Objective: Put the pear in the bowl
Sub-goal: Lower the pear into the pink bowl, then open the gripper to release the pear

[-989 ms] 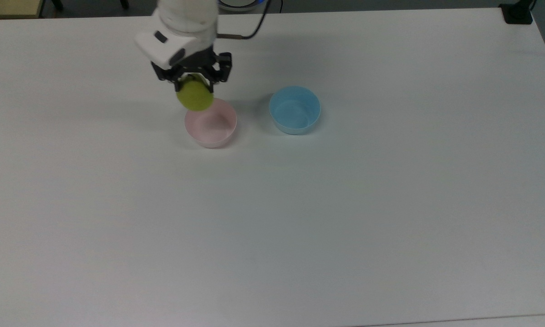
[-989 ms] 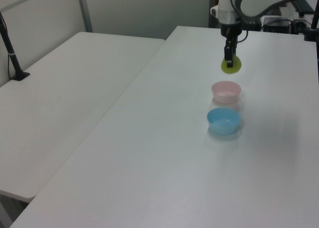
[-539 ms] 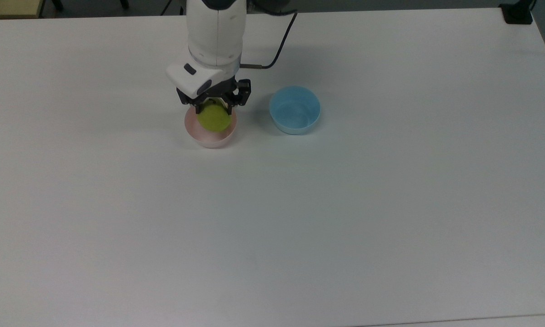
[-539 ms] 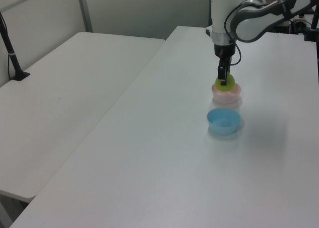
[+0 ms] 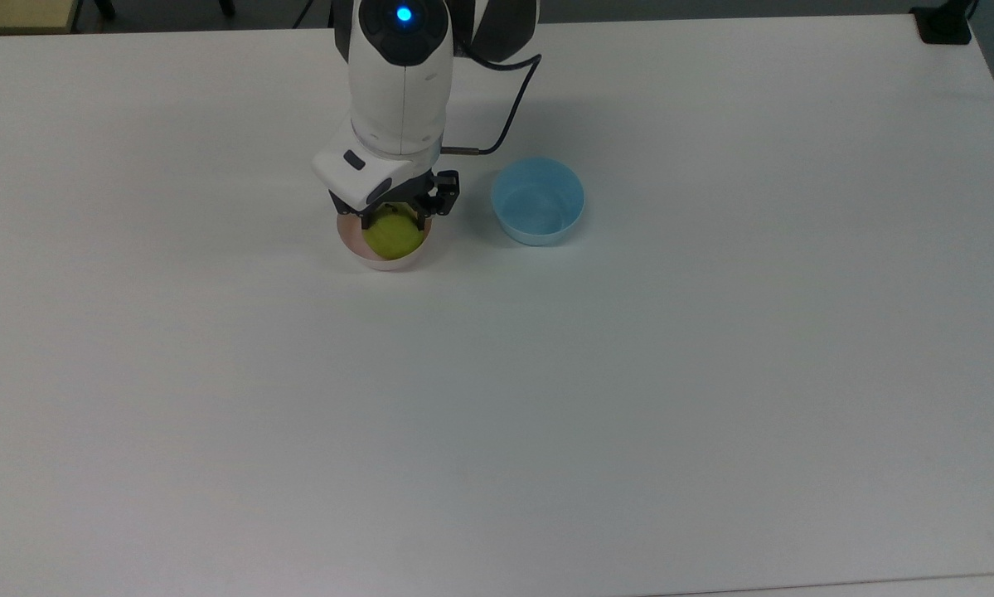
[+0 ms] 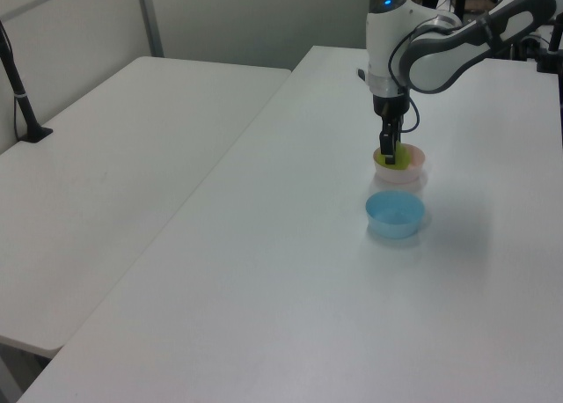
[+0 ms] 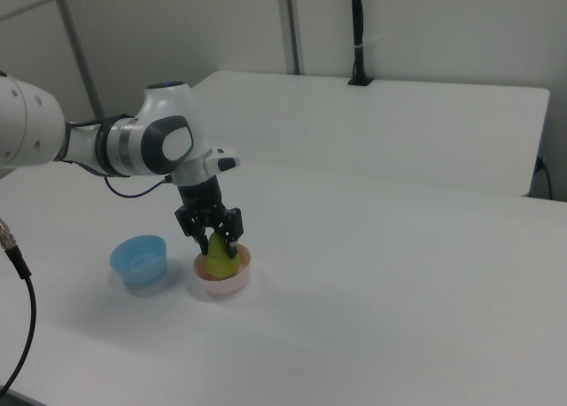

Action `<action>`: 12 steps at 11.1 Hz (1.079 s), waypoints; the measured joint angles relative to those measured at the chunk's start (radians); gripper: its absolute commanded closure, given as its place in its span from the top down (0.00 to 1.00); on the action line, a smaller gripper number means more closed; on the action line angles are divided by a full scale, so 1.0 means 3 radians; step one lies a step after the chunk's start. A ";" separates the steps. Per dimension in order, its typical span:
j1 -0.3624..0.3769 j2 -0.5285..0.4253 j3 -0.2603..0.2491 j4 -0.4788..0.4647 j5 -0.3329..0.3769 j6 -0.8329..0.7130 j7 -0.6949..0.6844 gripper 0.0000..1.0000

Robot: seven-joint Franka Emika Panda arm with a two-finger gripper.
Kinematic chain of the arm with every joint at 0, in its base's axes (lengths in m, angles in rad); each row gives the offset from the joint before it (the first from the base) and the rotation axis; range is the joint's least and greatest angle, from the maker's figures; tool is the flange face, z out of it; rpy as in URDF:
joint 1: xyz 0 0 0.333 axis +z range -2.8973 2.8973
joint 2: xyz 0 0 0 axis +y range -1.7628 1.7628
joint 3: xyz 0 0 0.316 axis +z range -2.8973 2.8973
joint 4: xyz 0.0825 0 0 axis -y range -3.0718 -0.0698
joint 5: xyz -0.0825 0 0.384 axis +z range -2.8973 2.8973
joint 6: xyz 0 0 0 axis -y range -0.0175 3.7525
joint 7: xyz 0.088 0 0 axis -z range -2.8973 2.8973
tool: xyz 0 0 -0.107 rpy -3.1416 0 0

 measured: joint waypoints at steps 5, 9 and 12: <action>-0.0001 0.0023 -0.0003 0.0014 0.0000 0.0053 0.0190 1.00; -0.0002 -0.0205 -0.0016 0.0270 -0.0001 -0.0433 0.0228 1.00; -0.0001 -0.0412 -0.0034 0.0616 0.0000 -0.0829 0.0229 1.00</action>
